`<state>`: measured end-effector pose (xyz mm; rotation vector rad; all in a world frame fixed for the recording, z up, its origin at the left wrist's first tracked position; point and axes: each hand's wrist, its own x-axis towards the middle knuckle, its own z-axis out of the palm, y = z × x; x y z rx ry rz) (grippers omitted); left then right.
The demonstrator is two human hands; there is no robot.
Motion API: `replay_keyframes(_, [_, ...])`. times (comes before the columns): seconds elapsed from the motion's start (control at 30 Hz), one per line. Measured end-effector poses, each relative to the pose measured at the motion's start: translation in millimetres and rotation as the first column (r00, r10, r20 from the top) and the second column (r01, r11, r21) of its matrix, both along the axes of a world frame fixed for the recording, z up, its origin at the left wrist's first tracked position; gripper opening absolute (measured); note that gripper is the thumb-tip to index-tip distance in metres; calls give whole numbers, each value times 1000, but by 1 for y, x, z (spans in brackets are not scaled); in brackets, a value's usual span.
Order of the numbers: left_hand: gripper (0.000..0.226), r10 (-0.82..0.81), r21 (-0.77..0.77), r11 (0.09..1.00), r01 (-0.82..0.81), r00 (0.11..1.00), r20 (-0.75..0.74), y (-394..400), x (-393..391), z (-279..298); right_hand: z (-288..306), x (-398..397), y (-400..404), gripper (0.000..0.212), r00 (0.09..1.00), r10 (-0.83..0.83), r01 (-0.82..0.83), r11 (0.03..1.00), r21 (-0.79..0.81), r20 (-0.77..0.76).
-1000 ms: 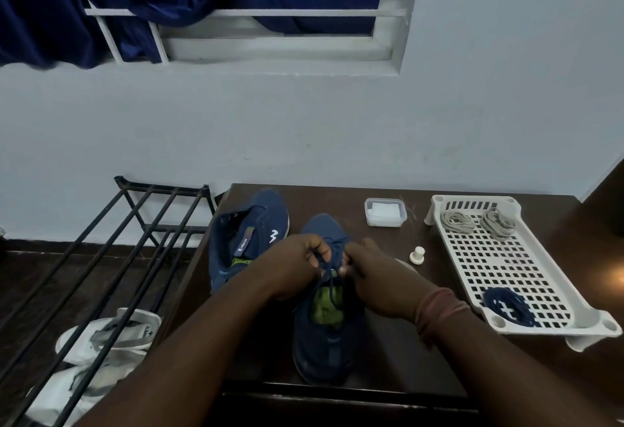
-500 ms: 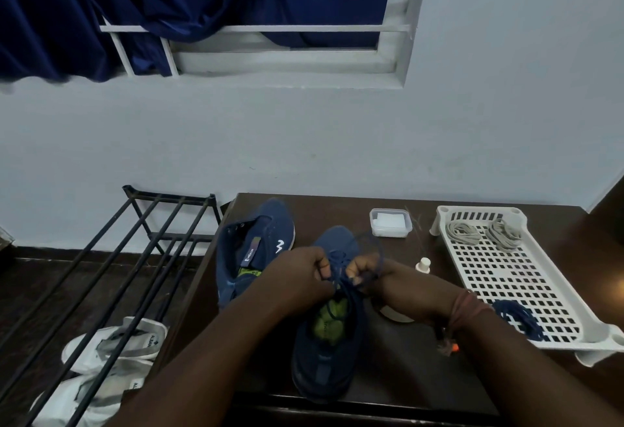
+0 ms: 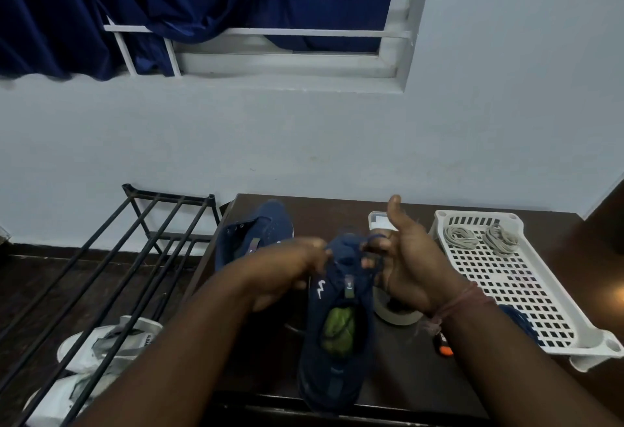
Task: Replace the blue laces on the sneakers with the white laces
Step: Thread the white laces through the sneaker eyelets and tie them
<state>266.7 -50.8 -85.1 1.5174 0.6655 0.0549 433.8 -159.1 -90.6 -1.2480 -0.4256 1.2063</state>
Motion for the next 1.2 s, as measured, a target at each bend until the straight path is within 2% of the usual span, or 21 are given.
replay_keyframes(0.1, [22, 196, -255, 958, -129, 947, 254, 15, -9, 19, 13, 10, -5, 57, 999, -33, 35, 994, 105, -23])
replay_keyframes(0.2, [14, 501, -458, 825, -331, 804, 321, 25, -16, 29, 16, 17, -2, 48, 986, -149, 135, 975, 177, 69])
replay_keyframes(0.27, [16, 625, -422, 760, -495, 735, 264, 29, -14, 22, 11, 15, 1, 43, 926, -205, 187, 979, 87, 318])
replay_keyframes(0.3, [18, 664, -347, 739, -577, 712, 228, 30, -12, 17, 7, 12, 1, 43, 856, -172, 186, 982, 21, 487])
replay_keyframes(0.37, [13, 668, -78, 742, -666, 726, 163, 28, -7, 8, -6, 5, 1, 38, 663, -12, 124, 988, -94, 749])
replay_keyframes(0.43, [12, 569, 267, 786, -557, 822, 40, 21, -3, 4, -16, -3, -1, 28, 485, 204, 40, 966, -255, 850])
replay_keyframes(0.47, [16, 500, 412, 801, -434, 864, -62, 15, -2, 4, -18, -6, -2, 32, 436, 281, 20, 947, -321, 855])
replay_keyframes(0.53, [25, 334, 563, 814, -144, 909, -251, 1, -1, 5, -16, -7, -4, 51, 406, 327, 43, 926, -375, 853])
replay_keyframes(0.6, [29, 187, 562, 825, 63, 907, -377, -13, -2, 3, -10, -5, -9, 64, 358, 365, 81, 905, -418, 859])
replay_keyframes(0.67, [36, 95, 552, 819, 160, 909, -405, -23, -2, -3, -7, -4, -18, 84, 350, 455, 71, 859, -507, 819])
replay_keyframes(0.7, [41, 87, 573, 801, 172, 914, -396, -25, 0, -7, -7, -7, -22, 86, 369, 496, 47, 835, -549, 786])
replay_keyframes(0.77, [46, 120, 626, 766, 147, 924, -363, -24, 4, -13, -14, -18, -29, 69, 400, 528, 0, 817, -576, 749])
replay_keyframes(0.83, [51, 146, 643, 756, 125, 925, -352, -22, 9, -18, -22, -29, -29, 44, 337, 513, 3, 838, -546, 789])
replay_keyframes(0.9, [51, 125, 647, 747, 151, 924, -361, -21, 10, -20, -29, -32, -27, 29, 288, 443, 24, 883, -469, 849])
replay_keyframes(0.97, [45, 124, 662, 734, 149, 930, -347, -17, 6, -20, -34, -24, -26, 26, 373, 406, 18, 896, -444, 834])
replay_keyframes(1.1, [43, 177, 630, 769, 109, 910, -374, 0, -8, -21, -37, 0, -27, 37, 693, 346, -6, 880, -475, 632])
replay_keyframes(1.2, [44, 181, 627, 768, 129, 896, -405, 1, -7, -24, -42, 6, -25, 39, 766, 308, 25, 863, -504, 565])
